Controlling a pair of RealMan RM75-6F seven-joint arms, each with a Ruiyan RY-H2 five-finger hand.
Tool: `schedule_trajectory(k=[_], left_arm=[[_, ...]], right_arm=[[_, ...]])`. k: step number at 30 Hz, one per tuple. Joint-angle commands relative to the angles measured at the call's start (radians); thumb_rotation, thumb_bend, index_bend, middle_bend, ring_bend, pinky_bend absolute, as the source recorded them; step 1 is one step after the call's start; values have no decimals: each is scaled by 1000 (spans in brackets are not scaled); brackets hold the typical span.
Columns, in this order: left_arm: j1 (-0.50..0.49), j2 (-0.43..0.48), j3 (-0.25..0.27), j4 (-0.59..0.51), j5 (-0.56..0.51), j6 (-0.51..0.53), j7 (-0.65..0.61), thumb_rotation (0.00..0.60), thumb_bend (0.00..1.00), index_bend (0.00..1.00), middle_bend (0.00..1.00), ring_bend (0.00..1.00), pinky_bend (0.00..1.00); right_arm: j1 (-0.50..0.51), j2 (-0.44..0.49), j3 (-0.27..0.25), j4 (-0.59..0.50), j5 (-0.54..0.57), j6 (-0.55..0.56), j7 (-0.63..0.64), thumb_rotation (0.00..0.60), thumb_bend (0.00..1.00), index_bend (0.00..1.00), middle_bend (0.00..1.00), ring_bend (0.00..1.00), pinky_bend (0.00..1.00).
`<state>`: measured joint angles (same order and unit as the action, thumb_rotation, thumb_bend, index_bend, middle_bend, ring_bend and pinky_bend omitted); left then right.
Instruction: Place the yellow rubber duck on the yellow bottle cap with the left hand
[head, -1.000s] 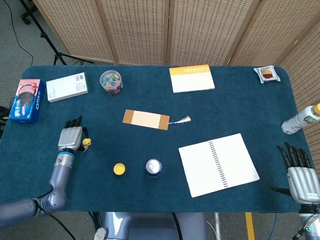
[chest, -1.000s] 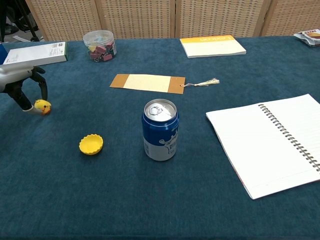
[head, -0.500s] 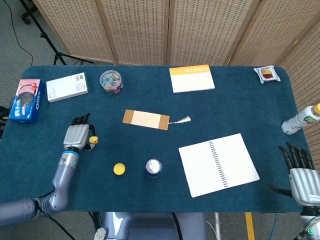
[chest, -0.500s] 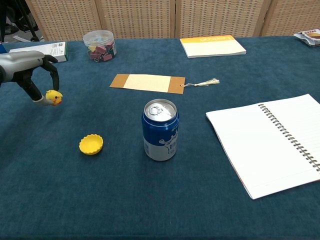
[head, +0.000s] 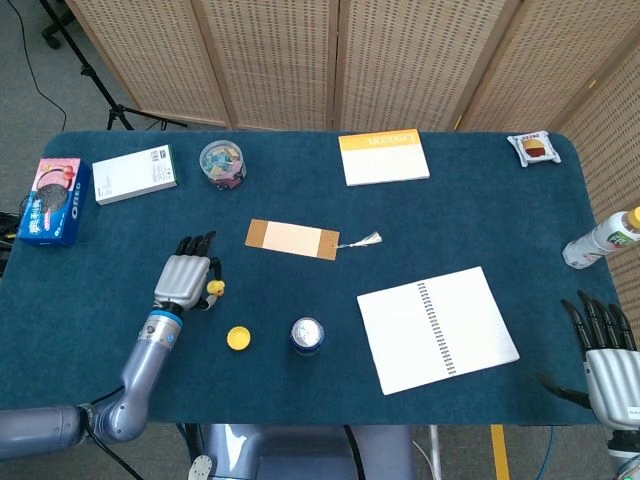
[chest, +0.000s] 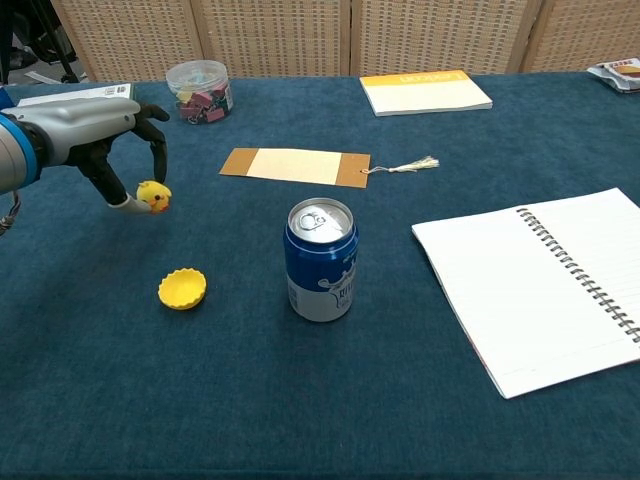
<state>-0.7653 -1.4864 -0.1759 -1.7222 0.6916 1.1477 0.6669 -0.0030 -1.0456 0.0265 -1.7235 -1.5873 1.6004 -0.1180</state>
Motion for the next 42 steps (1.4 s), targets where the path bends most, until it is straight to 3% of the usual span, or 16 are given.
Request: schedule_trajectory(k=[1, 21, 33, 42], left_arm=[[-9, -15, 8, -9, 22, 1, 6, 600, 264, 567, 0, 16, 0], [-38, -59, 10, -6, 62, -39, -28, 600, 262, 572, 0, 16, 0], [-34, -60, 69, -82, 131, -31, -4, 600, 262, 577, 0, 16, 0], [-38, -32, 121, -149, 120, -25, 69, 600, 261, 577, 0, 16, 0]], right_arm=[[-4, 4, 0, -3, 1, 3, -2, 600, 0, 26, 0, 0, 0], [-54, 33, -24, -42, -35, 55, -42, 600, 0, 25, 0, 0, 0], [-77, 36, -28, -46, -53, 82, -44, 600, 0, 25, 0, 0, 0], [-85, 36, -25, -46, -61, 90, -42, 600, 0, 25, 0, 0, 0]])
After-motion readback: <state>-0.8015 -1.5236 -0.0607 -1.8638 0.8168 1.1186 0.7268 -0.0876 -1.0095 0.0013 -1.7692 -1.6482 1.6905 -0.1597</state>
